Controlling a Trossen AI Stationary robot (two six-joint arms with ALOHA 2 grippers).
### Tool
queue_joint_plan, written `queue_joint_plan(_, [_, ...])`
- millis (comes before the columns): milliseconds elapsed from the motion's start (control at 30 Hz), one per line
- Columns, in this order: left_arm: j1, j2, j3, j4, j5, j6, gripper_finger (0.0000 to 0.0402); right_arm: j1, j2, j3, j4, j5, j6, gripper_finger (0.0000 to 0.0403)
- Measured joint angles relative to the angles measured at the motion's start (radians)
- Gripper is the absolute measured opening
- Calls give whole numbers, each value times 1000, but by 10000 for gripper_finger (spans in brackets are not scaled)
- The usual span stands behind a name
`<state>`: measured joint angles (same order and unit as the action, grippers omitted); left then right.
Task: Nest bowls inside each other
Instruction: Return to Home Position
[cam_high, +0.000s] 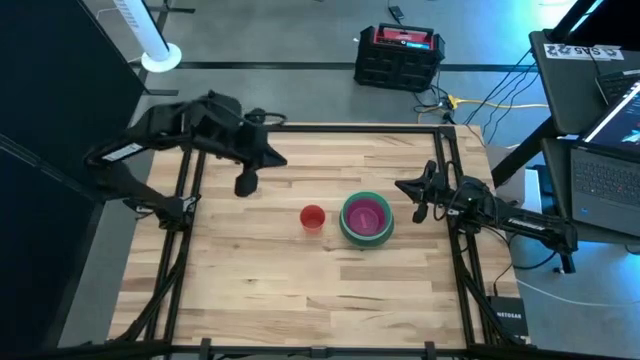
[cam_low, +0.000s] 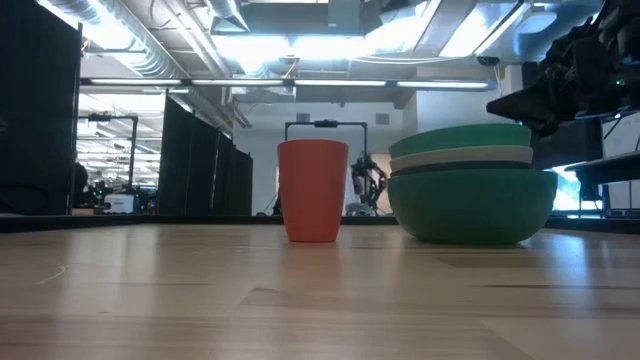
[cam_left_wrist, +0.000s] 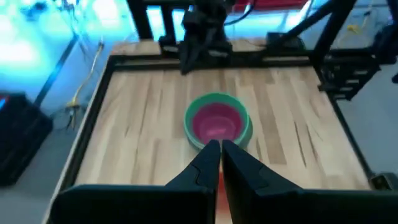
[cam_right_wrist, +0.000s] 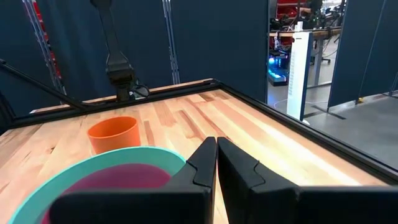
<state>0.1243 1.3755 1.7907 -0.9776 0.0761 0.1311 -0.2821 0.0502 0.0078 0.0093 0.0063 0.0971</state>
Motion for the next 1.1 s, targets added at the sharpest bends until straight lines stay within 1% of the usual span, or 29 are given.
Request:
queue_joint_plan(100, [22,-104,-262,151,17,6,0,0,0,0,0,0,0,1])
queue_joint_plan(233, [45,-265,-612,396,67,-81,0,0,0,0,0,0,0,1])
queue_joint_plan(300, [43,-339,-756,507,79,-117,0,0,0,0,0,0,0,1])
queue_joint_plan(733, [40,-722,-1303,863,82,-211,0,0,0,0,-1,1,0,1])
queue_joint_plan(900, [40,-841,-1412,869,79,-231,0,0,0,0,-1,1,1,1])
queue_joint_plan(967, [46,-900,-1470,865,78,-265,0,0,0,0,-1,1,0,1])
queue_joint_plan(1100, [49,-1034,-1592,862,19,-386,0,0,0,0,-1,1,0,1])
